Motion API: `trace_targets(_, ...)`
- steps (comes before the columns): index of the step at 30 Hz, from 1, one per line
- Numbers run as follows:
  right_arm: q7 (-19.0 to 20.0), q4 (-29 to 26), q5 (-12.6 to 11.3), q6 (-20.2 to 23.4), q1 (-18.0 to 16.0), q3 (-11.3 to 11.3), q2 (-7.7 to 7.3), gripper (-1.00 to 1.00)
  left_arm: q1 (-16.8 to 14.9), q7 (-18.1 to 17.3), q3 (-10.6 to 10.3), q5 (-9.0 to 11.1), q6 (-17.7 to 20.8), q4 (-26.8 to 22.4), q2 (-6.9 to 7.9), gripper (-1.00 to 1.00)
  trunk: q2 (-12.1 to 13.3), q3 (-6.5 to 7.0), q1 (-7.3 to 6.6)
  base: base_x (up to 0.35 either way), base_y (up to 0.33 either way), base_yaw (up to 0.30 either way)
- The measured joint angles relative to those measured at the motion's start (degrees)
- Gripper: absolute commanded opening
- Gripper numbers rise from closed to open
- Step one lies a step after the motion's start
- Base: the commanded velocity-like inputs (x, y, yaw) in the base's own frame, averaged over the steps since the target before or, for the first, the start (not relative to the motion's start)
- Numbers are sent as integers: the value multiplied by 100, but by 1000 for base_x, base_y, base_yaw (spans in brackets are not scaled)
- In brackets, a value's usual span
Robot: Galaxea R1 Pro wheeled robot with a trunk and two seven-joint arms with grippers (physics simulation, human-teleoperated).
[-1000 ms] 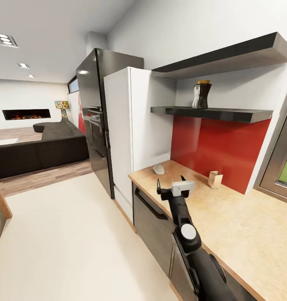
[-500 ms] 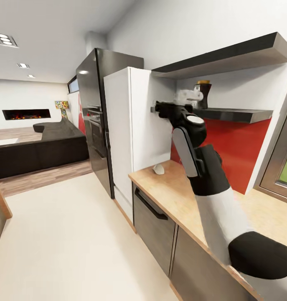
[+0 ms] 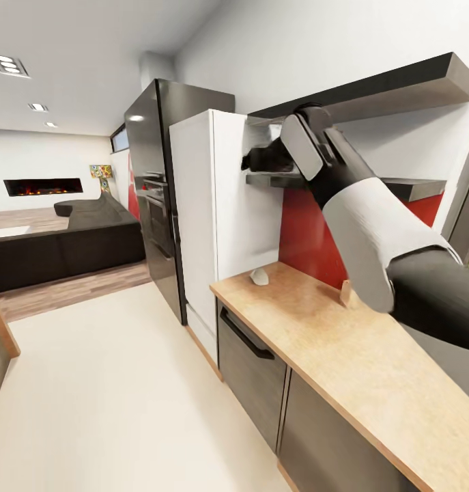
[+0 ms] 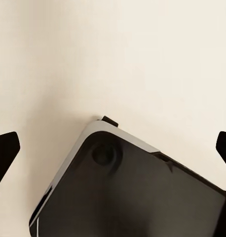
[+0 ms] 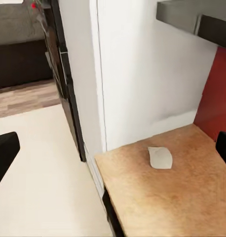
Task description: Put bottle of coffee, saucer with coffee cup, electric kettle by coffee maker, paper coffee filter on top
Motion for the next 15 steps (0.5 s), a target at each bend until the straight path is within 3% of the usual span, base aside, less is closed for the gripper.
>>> trace_targets(2,457,172,231,148,-68,1,0,100,0,0,2,4,-8,4,0,100,0,0,0,0,0,0)
trace_targets(3,932,301,546,239,-113,-12,-115,100,1,0,4,6,-10,3,0,100,0,0,0,0,0,0)
trace_targets(4,1535,420,800,350,-173,-7,-398,100,1,0,4,7,-11,2,0,100,0,0,0,0,0,0)
trace_targets(7,2044,496,911,387,-253,-4,-770,100,1,0,4,8,-7,3,0,100,0,0,0,0,0,0)
trace_targets(8,2322,489,1045,388,-299,-32,-1083,100,1,0,10,17,-1,1,0,100,-1,0,0,0,0,0)
trace_targets(12,2386,252,1056,389,-318,-32,-1400,100,1,0,12,24,11,-1,0,100,-1,0,0,0,0,0)
trace_targets(14,2369,185,1045,386,-319,-33,-1445,100,1,0,12,21,17,0,0,100,0,0,0,0,0,0)
trace_targets(15,2336,-3,1046,296,-321,-35,-1542,100,1,0,12,19,20,2,0,100,-1,0,0,0,0,0)
